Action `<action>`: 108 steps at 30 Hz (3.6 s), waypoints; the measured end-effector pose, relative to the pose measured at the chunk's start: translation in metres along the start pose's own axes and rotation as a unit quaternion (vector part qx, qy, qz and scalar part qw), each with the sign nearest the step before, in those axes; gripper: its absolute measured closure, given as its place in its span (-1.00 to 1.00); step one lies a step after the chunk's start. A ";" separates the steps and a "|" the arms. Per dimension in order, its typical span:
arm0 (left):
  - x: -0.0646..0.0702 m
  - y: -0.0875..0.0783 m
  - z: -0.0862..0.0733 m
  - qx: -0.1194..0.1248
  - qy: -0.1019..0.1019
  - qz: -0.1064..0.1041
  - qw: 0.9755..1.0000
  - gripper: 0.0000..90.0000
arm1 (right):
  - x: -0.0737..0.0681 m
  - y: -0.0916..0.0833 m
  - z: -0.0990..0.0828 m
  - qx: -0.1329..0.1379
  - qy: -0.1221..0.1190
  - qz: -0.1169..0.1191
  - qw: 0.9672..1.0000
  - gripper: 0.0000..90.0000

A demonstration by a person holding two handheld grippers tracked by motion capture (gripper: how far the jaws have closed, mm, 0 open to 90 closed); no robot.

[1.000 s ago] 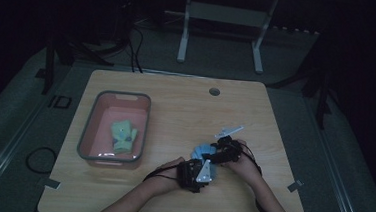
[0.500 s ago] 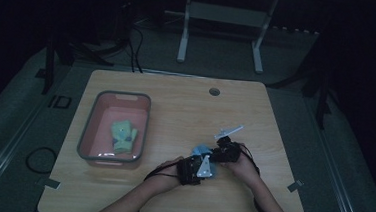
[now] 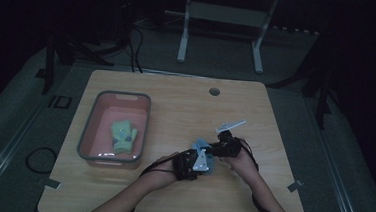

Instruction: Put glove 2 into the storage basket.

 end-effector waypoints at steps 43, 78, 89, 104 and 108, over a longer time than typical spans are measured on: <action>-0.045 -0.105 -0.014 -0.002 -0.026 0.068 0.997 0.69 | -0.032 0.012 0.124 0.031 -0.069 0.022 0.997 0.77; -0.092 -0.178 -0.101 -0.041 -0.084 0.129 0.987 0.69 | -0.076 0.111 0.217 0.034 -0.093 0.079 0.992 0.77; -0.113 -0.160 -0.132 -0.059 -0.116 0.109 0.986 0.68 | -0.071 0.152 0.214 0.008 -0.072 0.066 0.995 0.77; -0.121 -0.149 -0.139 -0.071 -0.128 0.099 0.984 0.55 | -0.064 0.154 0.208 -0.009 -0.084 0.045 0.995 0.23; -0.120 -0.149 -0.139 -0.065 -0.137 0.097 0.984 0.40 | -0.063 0.143 0.204 0.008 -0.078 0.058 0.995 0.00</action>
Point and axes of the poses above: each handheld gripper's, and its own axes: y roughly forward along the jaws, z roughly out of its top, x roughly to its right, the point moved 3 cm from there along y, roughly forward along the jaws, and after that the axes turned 13 degrees about -y, right-handed, at the moved point
